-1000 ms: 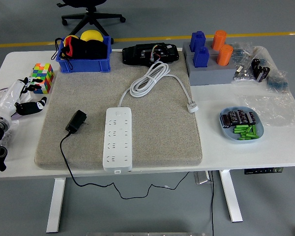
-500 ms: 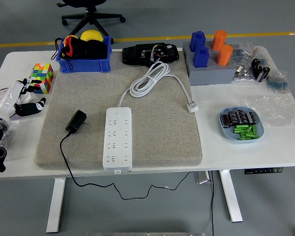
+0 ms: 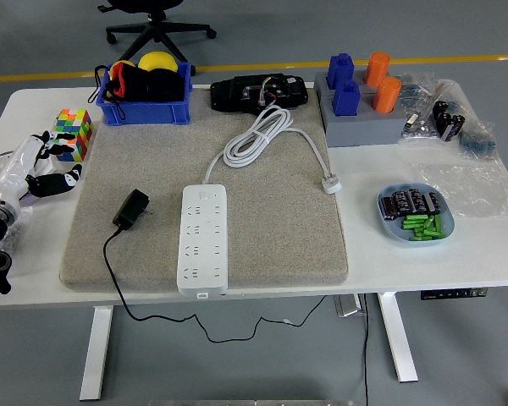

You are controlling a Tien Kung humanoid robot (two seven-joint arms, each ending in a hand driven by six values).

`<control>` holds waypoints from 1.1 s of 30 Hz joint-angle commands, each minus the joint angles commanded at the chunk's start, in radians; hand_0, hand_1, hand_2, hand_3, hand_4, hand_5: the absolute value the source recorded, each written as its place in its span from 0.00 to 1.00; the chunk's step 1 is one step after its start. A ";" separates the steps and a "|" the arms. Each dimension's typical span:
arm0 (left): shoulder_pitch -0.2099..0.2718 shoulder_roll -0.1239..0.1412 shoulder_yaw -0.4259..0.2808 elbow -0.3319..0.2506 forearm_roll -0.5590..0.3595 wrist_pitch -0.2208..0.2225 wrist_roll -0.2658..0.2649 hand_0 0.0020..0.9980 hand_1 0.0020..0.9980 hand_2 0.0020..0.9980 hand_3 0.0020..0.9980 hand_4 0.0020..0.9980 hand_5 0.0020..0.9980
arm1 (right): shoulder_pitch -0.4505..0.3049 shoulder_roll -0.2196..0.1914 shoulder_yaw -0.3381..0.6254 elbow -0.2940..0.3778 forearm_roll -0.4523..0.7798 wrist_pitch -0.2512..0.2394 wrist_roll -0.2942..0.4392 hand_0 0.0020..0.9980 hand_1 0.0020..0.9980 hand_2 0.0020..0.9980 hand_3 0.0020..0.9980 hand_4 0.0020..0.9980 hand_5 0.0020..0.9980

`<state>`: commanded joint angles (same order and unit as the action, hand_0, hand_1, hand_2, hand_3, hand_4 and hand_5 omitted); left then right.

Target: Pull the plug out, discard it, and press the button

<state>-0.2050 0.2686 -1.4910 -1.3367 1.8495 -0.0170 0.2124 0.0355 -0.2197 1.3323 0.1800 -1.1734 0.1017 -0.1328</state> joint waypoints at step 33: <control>0.001 0.000 -0.001 0.000 0.000 -0.005 -0.002 0.78 0.76 0.70 0.78 0.61 0.00 | 0.002 -0.007 -0.019 0.000 0.005 0.000 0.000 0.81 0.68 0.66 0.67 0.78 0.67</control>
<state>-0.2043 0.2681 -1.4919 -1.3370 1.8499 -0.0224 0.2100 0.0375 -0.2272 1.3137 0.1800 -1.1683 0.1020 -0.1328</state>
